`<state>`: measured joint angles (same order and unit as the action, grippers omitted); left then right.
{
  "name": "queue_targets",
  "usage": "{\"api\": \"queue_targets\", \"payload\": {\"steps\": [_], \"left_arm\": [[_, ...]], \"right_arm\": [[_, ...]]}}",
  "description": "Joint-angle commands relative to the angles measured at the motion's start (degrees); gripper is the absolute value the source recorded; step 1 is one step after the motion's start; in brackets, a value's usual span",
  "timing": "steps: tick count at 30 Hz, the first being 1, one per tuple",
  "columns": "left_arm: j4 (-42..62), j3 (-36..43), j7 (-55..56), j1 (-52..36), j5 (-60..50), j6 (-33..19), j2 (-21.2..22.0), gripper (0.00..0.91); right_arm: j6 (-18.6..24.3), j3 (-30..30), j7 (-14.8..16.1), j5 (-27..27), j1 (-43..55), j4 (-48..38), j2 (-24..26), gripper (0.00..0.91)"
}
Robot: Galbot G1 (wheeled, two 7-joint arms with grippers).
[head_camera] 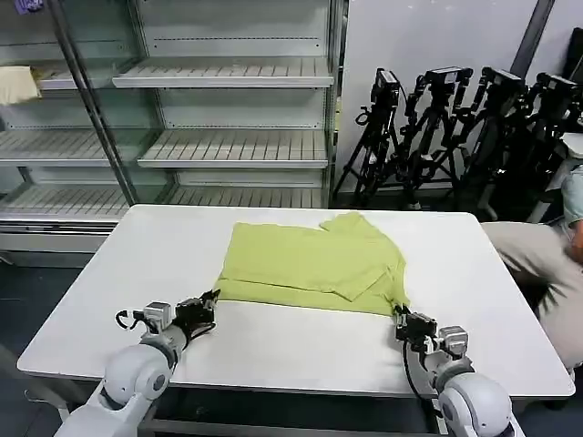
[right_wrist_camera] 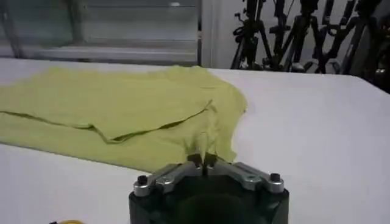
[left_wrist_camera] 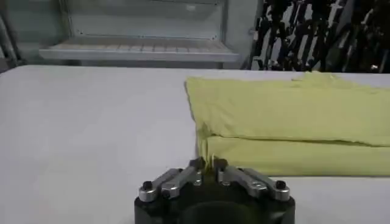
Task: Fold and organize the clothes.
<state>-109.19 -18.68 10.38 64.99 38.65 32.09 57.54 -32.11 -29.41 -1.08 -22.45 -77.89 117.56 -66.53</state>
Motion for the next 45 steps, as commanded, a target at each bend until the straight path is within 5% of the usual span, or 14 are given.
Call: {"api": "queue_targets", "payload": {"steps": [1, 10, 17, 18, 19, 31, 45], "left_arm": [[-12.9, -7.9, -0.6, 16.4, 0.0, -0.2, -0.8, 0.010], [-23.2, -17.4, -0.9, 32.4, -0.2, -1.0, 0.6, 0.010], [-25.6, -19.7, -2.6, 36.0, -1.6, 0.7, 1.0, 0.020], [-25.9, -19.8, -2.8, 35.8, -1.8, 0.9, 0.8, 0.484], [-26.4, -19.9, -2.9, 35.8, -2.0, 0.9, 0.7, 0.907], [-30.6, -21.1, -2.5, 26.8, -2.4, 0.8, -4.6, 0.907], [-8.6, -0.1, -1.9, -7.3, 1.0, 0.5, -7.7, 0.907]], "right_arm": [[1.6, -3.4, 1.8, 2.5, -12.1, 9.9, -0.5, 0.000], [4.1, -6.2, 2.9, 5.8, -23.4, 18.9, -2.1, 0.000], [4.1, -5.7, 5.3, 7.7, -24.8, 20.1, -2.8, 0.000], [3.9, -5.4, 5.4, 8.1, -24.7, 20.3, -2.7, 0.181], [3.9, -5.2, 5.6, 8.1, -24.6, 20.8, -2.8, 0.907], [-0.1, -7.2, 1.6, 2.4, -10.5, 22.4, -0.2, 0.907], [-0.7, 9.6, -6.1, 2.7, 31.2, -16.1, -2.6, 0.907]]}}
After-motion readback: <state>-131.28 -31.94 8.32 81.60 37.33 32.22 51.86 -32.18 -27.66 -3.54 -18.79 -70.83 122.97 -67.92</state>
